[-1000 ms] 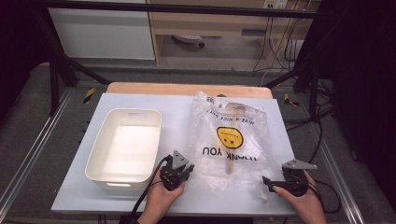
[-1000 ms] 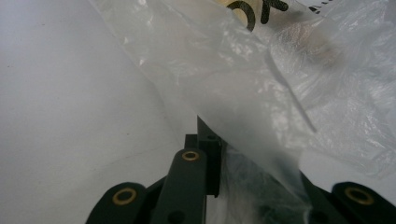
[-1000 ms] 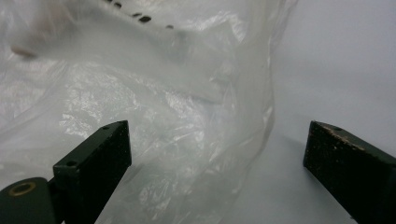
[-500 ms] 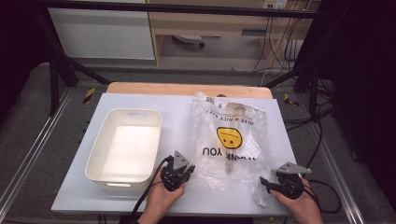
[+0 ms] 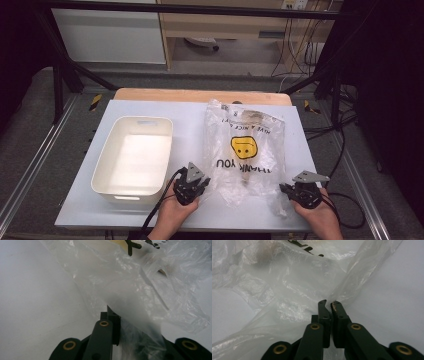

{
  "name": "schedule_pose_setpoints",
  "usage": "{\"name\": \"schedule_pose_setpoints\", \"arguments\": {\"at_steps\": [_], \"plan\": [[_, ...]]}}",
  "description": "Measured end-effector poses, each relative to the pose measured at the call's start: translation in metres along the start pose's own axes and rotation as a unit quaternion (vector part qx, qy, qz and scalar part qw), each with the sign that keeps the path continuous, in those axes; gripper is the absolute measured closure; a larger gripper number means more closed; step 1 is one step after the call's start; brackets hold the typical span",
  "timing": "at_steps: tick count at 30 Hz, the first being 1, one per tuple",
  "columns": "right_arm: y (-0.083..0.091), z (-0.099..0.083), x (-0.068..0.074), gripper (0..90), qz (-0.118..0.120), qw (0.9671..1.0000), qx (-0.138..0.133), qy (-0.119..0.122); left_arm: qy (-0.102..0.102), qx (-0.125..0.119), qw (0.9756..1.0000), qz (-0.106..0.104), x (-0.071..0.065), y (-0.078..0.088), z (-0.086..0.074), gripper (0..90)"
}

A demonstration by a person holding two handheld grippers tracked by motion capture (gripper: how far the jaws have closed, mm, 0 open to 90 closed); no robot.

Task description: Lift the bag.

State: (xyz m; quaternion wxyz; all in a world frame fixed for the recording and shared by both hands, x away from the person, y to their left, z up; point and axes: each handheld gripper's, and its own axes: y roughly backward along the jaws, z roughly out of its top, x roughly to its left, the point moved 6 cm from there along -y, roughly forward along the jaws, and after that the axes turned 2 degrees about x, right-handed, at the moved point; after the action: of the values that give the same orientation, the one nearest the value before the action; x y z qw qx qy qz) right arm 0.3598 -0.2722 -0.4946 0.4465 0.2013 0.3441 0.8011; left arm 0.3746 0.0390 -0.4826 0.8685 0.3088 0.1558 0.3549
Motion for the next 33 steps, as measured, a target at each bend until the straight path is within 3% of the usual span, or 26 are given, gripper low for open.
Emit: {"name": "schedule_pose_setpoints", "arguments": {"at_steps": [5,10,17,24,30,33], "plan": [[-0.001,0.003,-0.001,90.0,0.012,0.9999,0.002,-0.006,0.001,0.0,1.0,-0.005,-0.001,0.001,0.003,89.5],[-0.001,0.011,0.004,90.0,0.019,0.9998,0.002,0.004,0.003,-0.001,1.0,-0.009,-0.002,0.005,0.01,90.0],[-0.002,0.032,0.013,90.0,0.03,0.9995,-0.002,0.011,0.013,0.003,0.9992,-0.038,-0.002,0.012,0.027,90.0],[-0.01,0.052,0.023,90.0,0.043,0.9989,-0.003,0.015,0.019,0.012,0.9981,-0.057,0.006,0.02,0.042,90.0],[-0.014,0.065,0.03,90.0,0.056,0.9983,-0.002,0.016,0.021,0.012,0.9981,-0.057,0.015,0.029,0.047,90.0],[-0.015,0.071,0.032,90.0,0.062,0.998,-0.005,0.011,0.035,-0.004,0.9979,-0.055,0.023,0.036,0.051,90.0]]}}
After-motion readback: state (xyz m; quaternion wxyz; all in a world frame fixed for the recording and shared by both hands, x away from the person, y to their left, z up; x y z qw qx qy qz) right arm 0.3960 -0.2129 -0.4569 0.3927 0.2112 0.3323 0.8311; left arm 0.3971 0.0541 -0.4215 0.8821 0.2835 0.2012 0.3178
